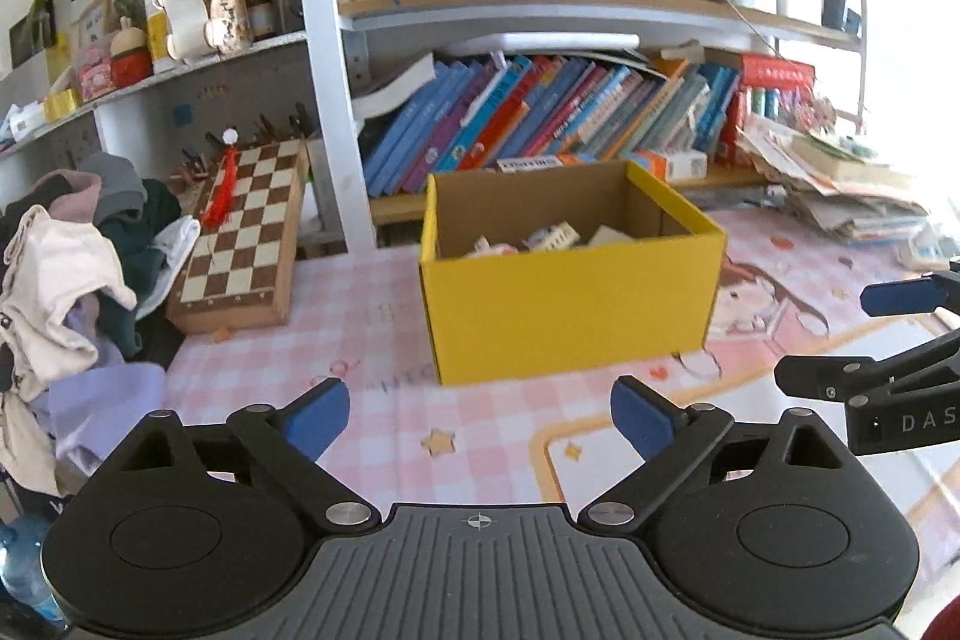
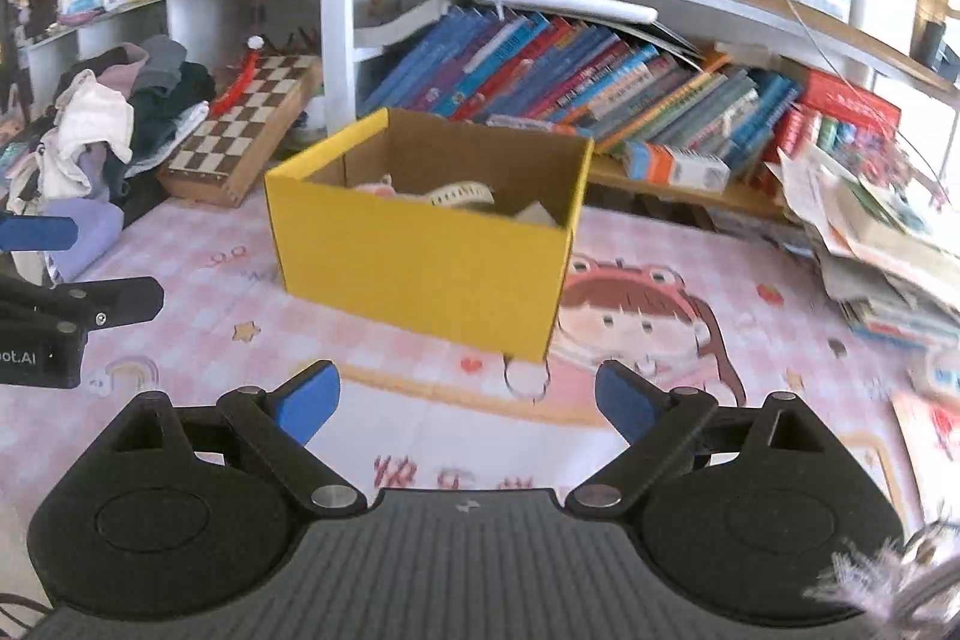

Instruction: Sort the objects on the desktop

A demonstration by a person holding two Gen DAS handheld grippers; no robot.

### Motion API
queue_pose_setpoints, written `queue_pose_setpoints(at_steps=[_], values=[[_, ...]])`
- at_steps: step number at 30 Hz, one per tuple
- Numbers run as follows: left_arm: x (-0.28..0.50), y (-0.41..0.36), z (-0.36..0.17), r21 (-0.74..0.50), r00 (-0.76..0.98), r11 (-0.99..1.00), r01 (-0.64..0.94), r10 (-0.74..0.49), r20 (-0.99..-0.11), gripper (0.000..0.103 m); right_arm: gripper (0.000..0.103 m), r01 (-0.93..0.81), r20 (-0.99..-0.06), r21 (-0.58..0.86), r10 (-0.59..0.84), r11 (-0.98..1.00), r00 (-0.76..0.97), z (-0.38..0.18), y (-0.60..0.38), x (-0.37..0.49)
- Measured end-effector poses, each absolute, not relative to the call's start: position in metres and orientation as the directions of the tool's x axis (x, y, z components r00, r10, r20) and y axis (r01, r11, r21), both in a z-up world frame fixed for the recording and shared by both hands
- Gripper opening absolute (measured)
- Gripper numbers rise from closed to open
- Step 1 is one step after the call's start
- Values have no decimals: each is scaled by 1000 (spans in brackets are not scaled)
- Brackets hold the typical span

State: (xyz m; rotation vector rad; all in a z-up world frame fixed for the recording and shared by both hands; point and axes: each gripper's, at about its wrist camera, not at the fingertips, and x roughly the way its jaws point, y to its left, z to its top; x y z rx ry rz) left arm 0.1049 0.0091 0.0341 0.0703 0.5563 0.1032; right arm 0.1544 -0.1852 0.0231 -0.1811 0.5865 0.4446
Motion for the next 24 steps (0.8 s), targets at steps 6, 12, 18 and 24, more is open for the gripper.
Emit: queue_pose_setpoints(at_steps=[6, 12, 18, 24], values=[[87, 4, 22, 87, 829, 995, -49, 90, -552, 96, 95, -418, -579, -65, 307, 906, 755, 10, -182, 125], [73, -2, 12, 86, 812, 996, -15, 63, -580, 97, 98, -402, -587, -82, 282, 912, 759, 0, -176, 102], [64, -5, 2, 94, 794, 995, 16, 44, -606, 98, 100, -398, -607, -107, 257, 911, 752, -8, -167, 88], [59, 0, -4, 80, 778, 997, 16, 38, -627, 100, 100, -384, -626, -101, 241, 918, 741, -13, -165, 80]])
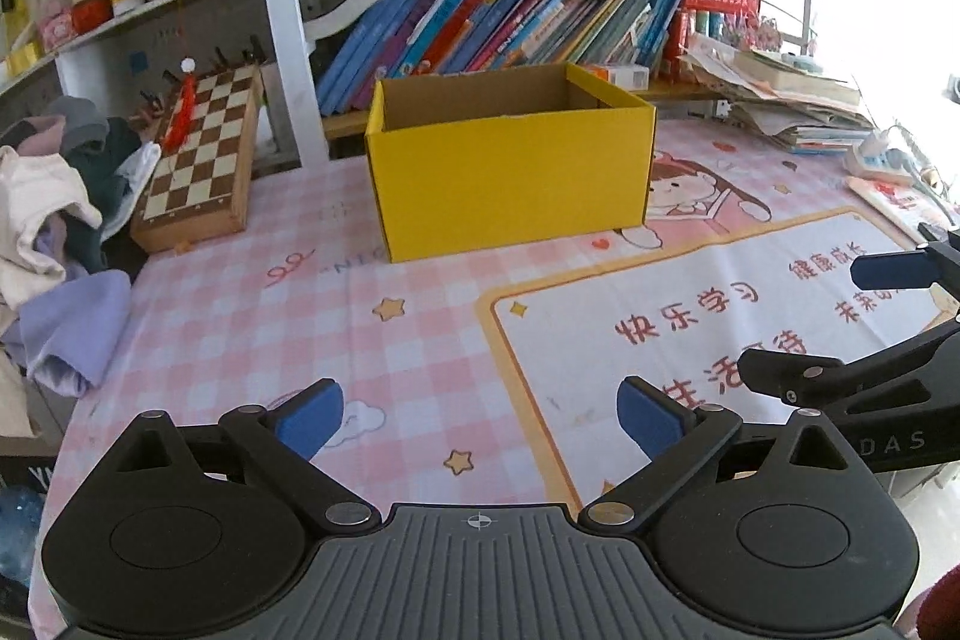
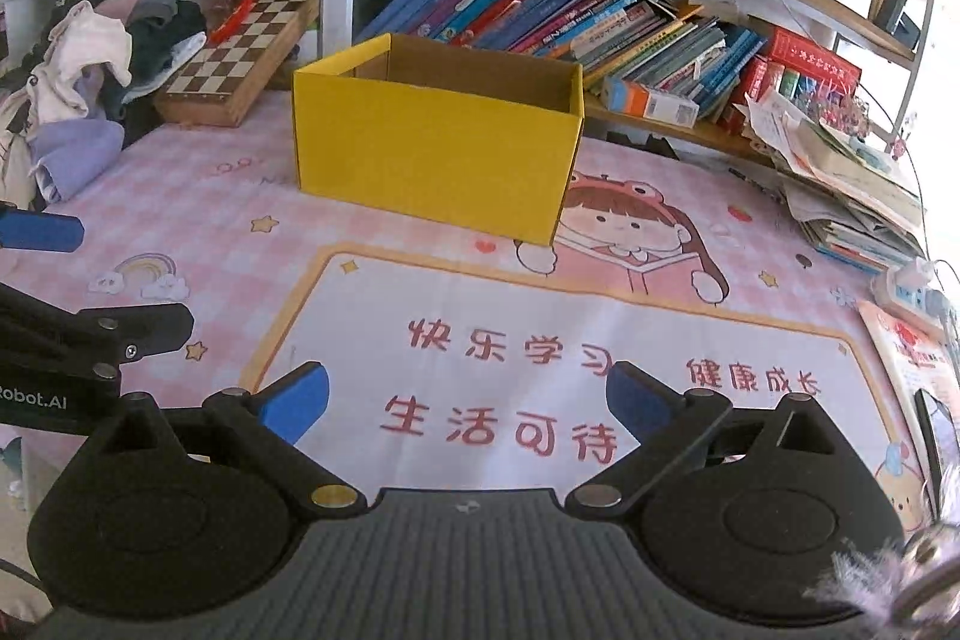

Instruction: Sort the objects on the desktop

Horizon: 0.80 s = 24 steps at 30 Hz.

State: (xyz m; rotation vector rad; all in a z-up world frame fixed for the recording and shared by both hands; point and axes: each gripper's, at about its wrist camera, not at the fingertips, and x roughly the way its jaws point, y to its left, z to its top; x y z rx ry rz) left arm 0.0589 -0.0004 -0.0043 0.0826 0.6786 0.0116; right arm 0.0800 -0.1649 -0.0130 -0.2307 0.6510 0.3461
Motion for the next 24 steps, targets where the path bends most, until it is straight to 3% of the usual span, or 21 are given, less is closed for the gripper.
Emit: queue_pose_setpoints(at_steps=[24], values=[[50, 6, -12, 74, 759, 997, 13, 38, -650, 100, 103, -373, -648, -92, 229, 923, 726, -16, -160, 72]])
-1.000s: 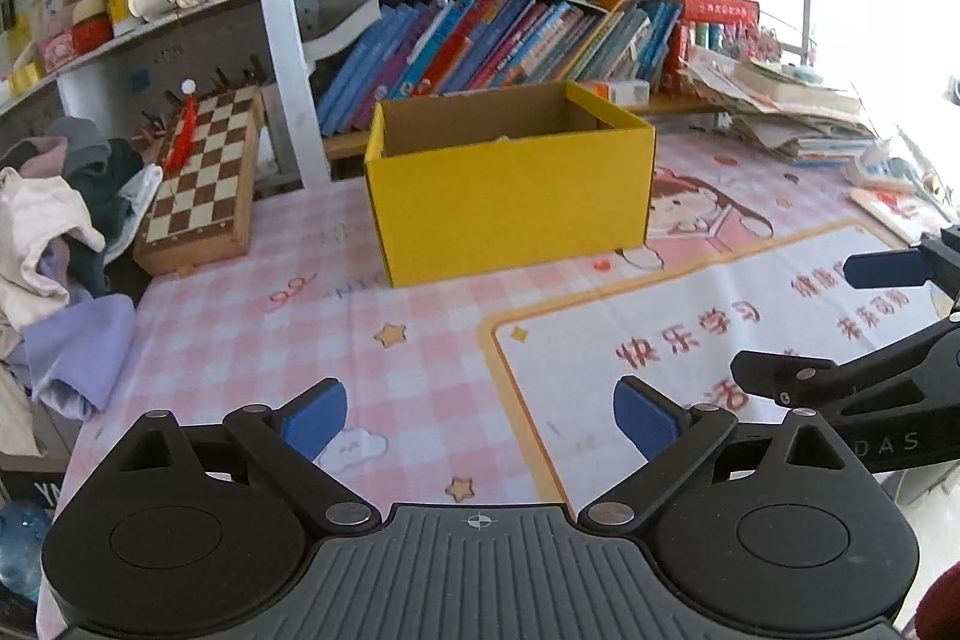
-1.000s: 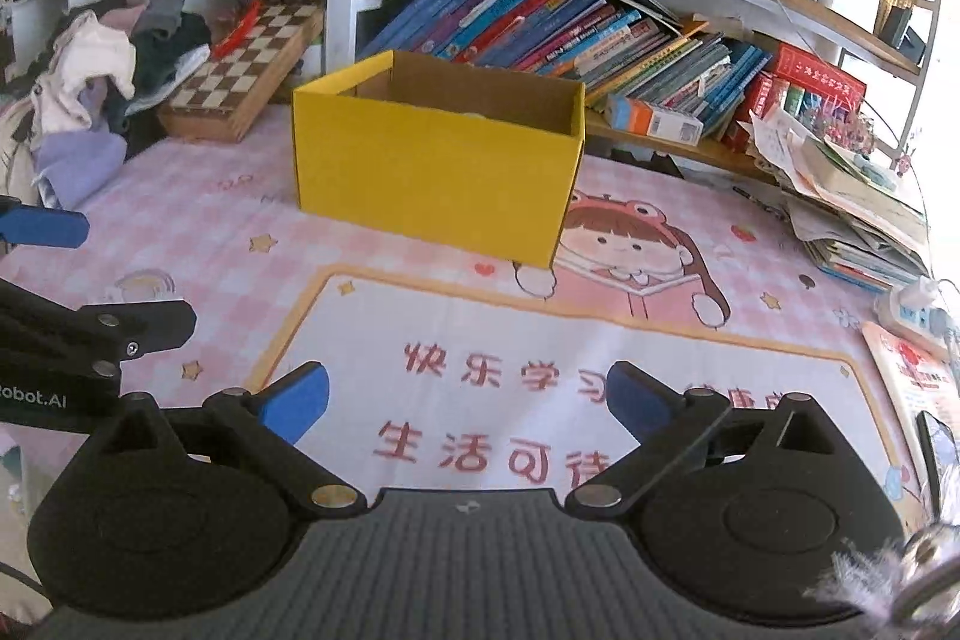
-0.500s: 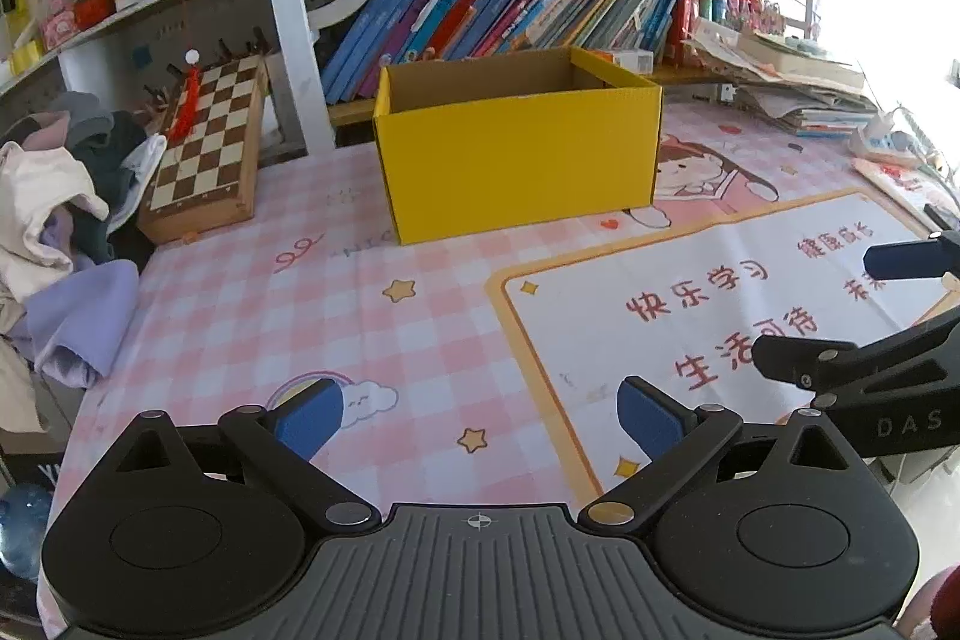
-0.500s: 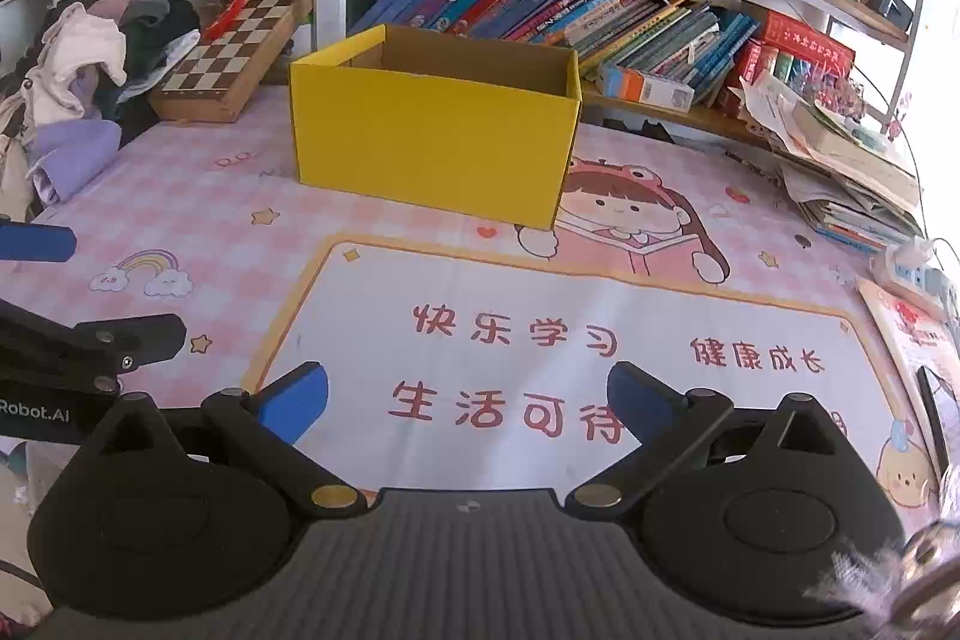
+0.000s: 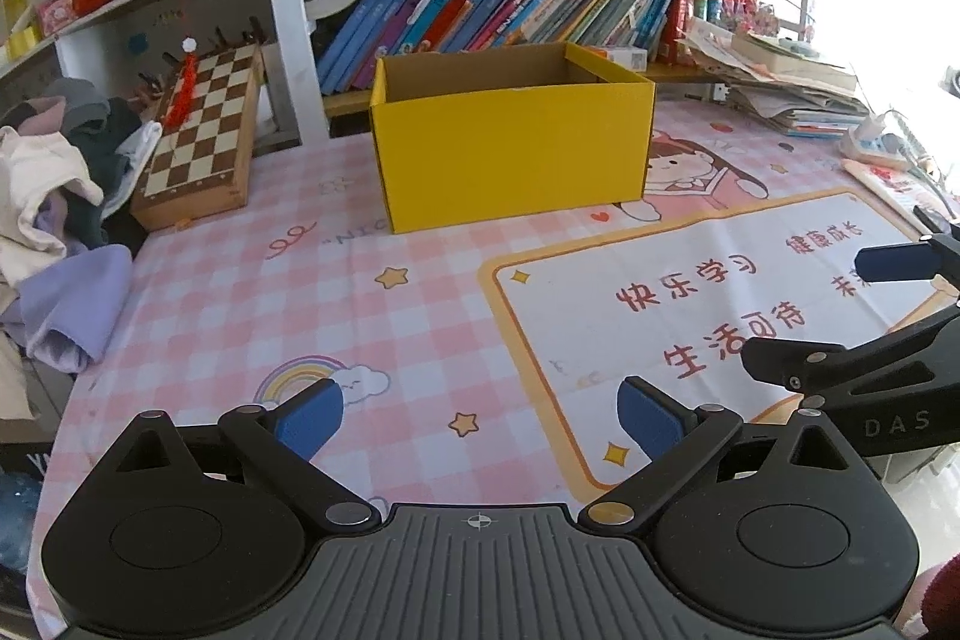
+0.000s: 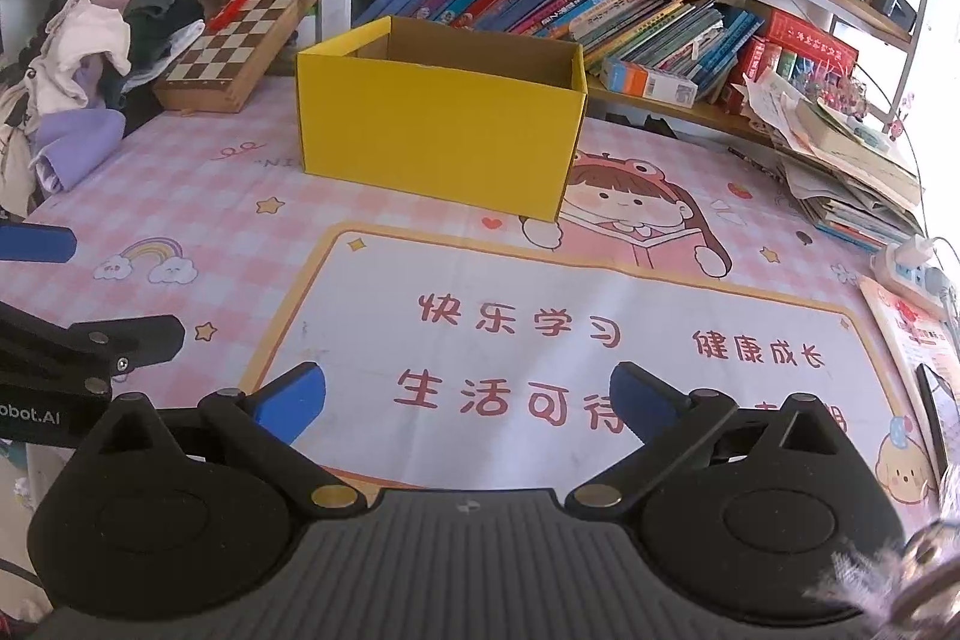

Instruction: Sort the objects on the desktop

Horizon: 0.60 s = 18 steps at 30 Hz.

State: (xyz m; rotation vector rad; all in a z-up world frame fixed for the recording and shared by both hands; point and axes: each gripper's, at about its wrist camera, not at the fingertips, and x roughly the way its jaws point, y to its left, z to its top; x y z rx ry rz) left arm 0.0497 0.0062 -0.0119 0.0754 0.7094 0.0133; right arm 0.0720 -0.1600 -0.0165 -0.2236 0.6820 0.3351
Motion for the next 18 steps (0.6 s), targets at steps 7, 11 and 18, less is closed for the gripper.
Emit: queue_pose_setpoints(at_steps=[7, 11, 18], values=[[50, 5, -12, 71, 754, 997, 21, 31, -656, 100, 103, -379, -655, -91, 232, 921, 719, -17, -160, 72], [51, 2, -13, 79, 749, 996, 28, 31, -662, 100, 103, -376, -667, -94, 222, 922, 711, -19, -160, 73], [51, 2, -14, 92, 744, 995, 33, 36, -667, 101, 103, -368, -671, -94, 214, 925, 710, -20, -159, 73]])
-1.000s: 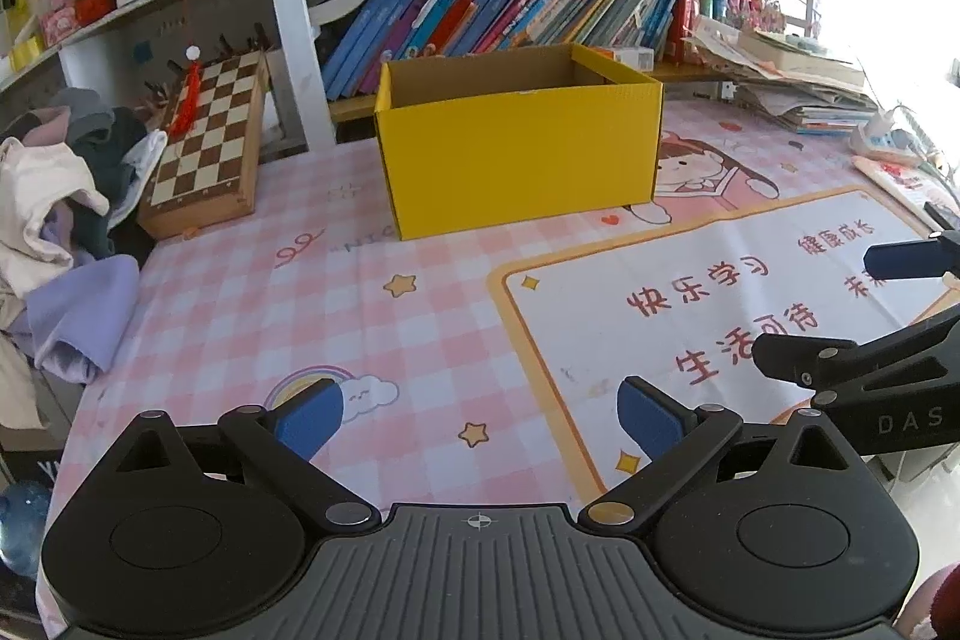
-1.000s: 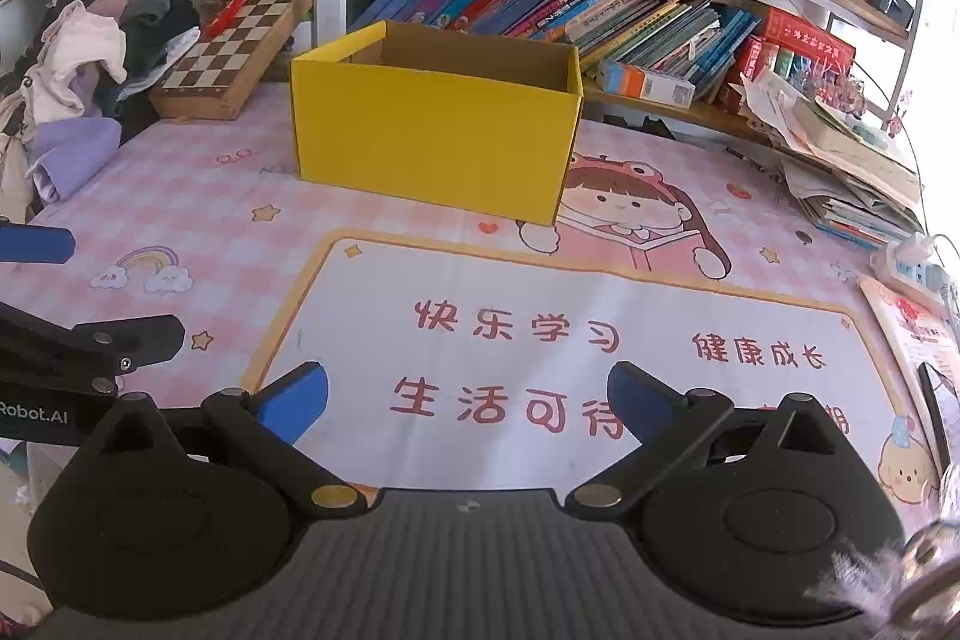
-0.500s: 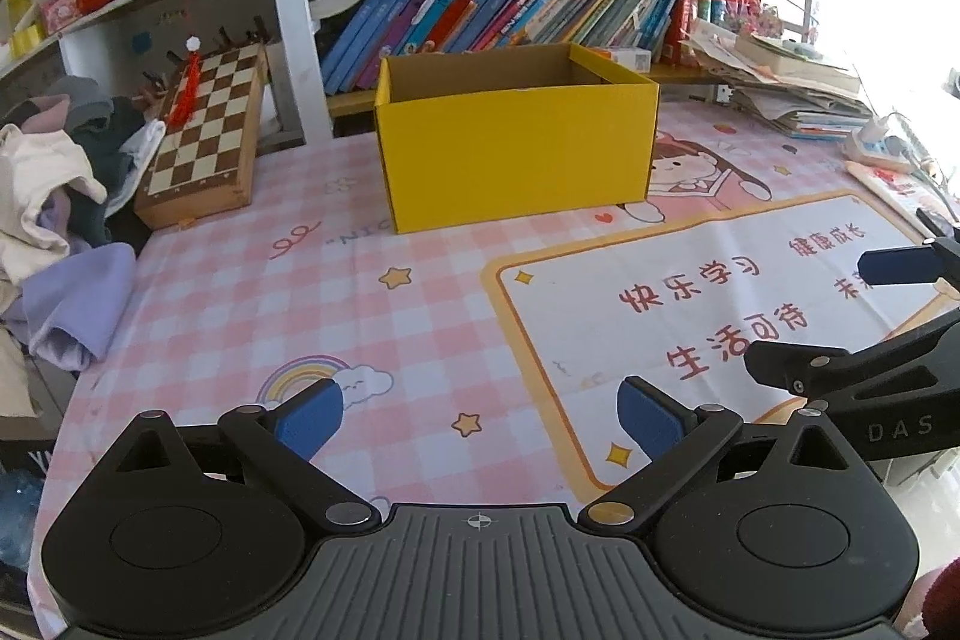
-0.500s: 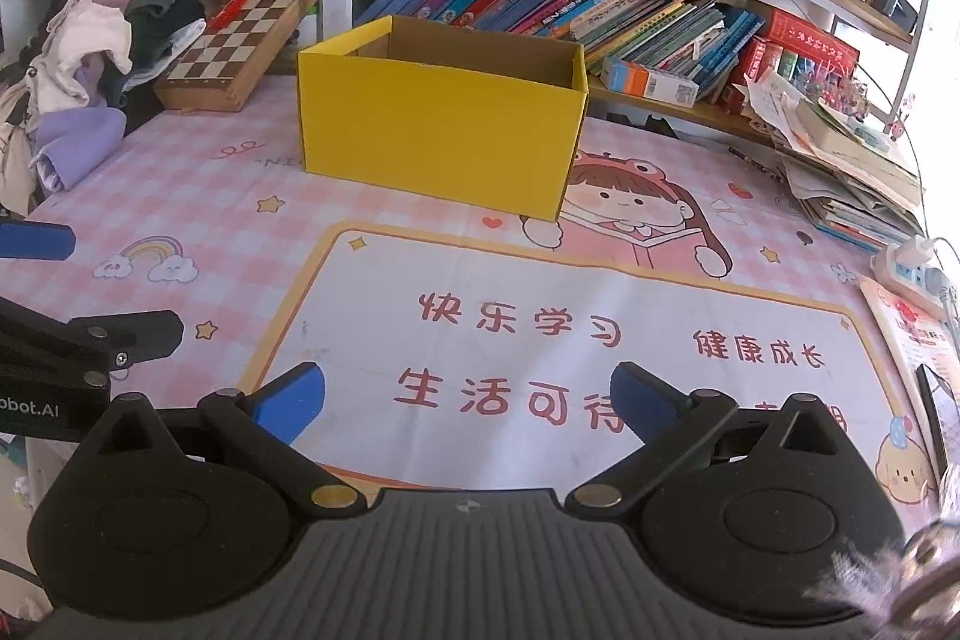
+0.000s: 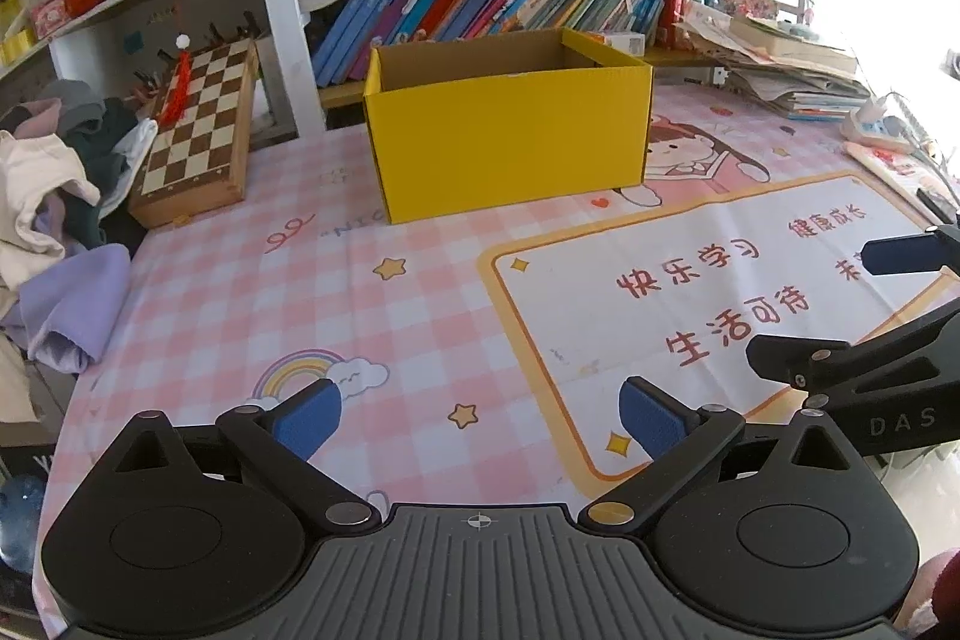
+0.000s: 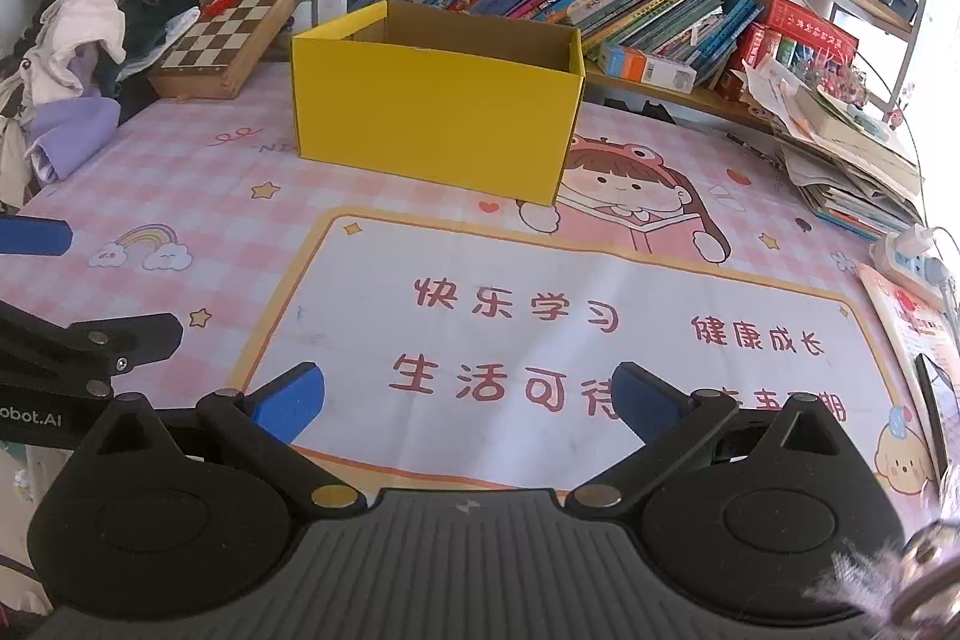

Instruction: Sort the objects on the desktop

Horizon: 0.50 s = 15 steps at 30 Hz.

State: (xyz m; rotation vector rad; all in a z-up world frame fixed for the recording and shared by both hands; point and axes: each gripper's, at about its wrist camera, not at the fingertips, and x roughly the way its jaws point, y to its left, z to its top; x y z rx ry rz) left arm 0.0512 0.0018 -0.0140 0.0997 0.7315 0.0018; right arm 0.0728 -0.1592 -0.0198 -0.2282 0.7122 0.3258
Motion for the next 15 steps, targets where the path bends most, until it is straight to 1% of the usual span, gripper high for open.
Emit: queue_pose_setpoints(at_steps=[15], values=[[50, 3, -15, 92, 744, 995, 40, 32, -668, 103, 103, -381, -672, -96, 222, 919, 706, -21, -165, 78]])
